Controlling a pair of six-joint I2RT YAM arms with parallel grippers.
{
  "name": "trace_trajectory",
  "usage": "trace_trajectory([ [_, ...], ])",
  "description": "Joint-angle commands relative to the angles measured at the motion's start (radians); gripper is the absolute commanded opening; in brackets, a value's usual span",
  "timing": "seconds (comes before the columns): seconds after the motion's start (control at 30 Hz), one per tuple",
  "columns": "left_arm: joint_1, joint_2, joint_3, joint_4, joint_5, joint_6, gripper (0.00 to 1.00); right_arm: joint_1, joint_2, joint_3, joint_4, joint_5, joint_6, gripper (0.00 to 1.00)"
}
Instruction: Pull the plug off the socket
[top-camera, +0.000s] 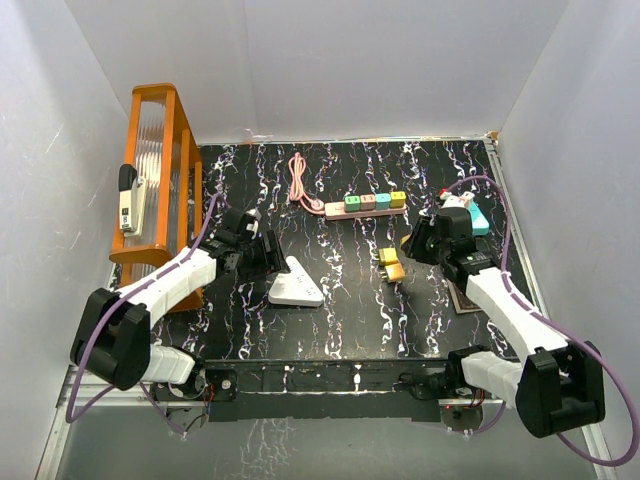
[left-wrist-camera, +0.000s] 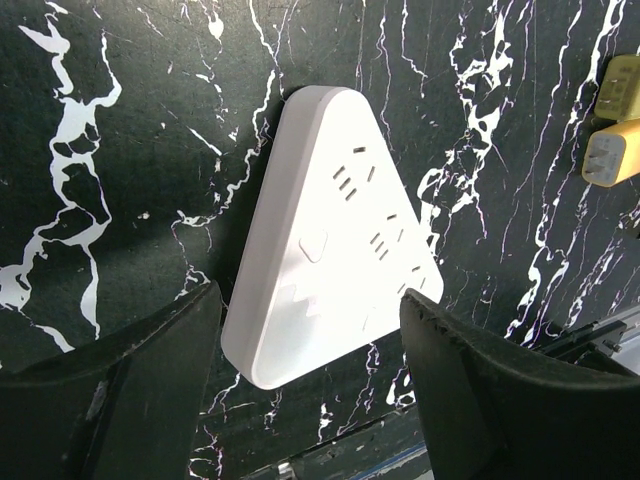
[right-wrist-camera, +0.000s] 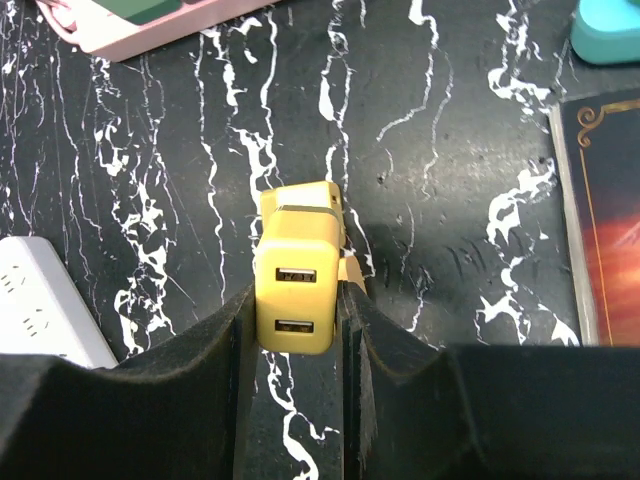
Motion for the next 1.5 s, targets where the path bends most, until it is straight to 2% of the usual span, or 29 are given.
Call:
trace_trajectory([
  [0.0,0.003,-0.052,0.006,-0.035,0.022,0.006,0.71,-0.049,-0.053,-0.03,-0.031,-0.076,0.051,0.0],
  [0.2,0.003,-0.095,-0.008,-0.043,0.043,-0.003,0.74,-0.106,-0.053,-0.107,-0.029,-0.225,0.087,0.0],
  [0.53,0.002,-0.08,0.012,-0.035,0.083,0.014,0.78,-0.114,-0.121,-0.108,-0.142,-0.227,0.167,0.0],
  [0.67,0.0,-0.071,0.019,-0.023,0.099,0.009,0.78,-0.114,-0.104,-0.12,-0.167,-0.397,0.194,0.01],
  [0.77,-0.002,-0.065,0.021,-0.016,0.1,0.013,0.79,-0.115,-0.111,-0.171,-0.101,-0.473,0.223,0.05],
  [1.0,-0.012,-0.069,0.024,-0.023,0.103,0.014,0.79,-0.115,-0.034,-0.216,-0.043,-0.435,0.205,0.07],
  [1.1,-0.012,-0.085,0.021,-0.04,0.091,0.02,0.79,-0.116,-0.016,-0.226,-0.036,-0.399,0.198,0.13],
  [1.23,-0.012,-0.099,0.007,-0.043,0.086,0.021,0.79,-0.119,-0.022,-0.253,-0.015,-0.363,0.206,0.29],
  [1.47,-0.012,-0.112,0.011,-0.054,0.083,0.022,0.79,-0.123,-0.056,-0.248,-0.035,-0.258,0.213,0.5],
])
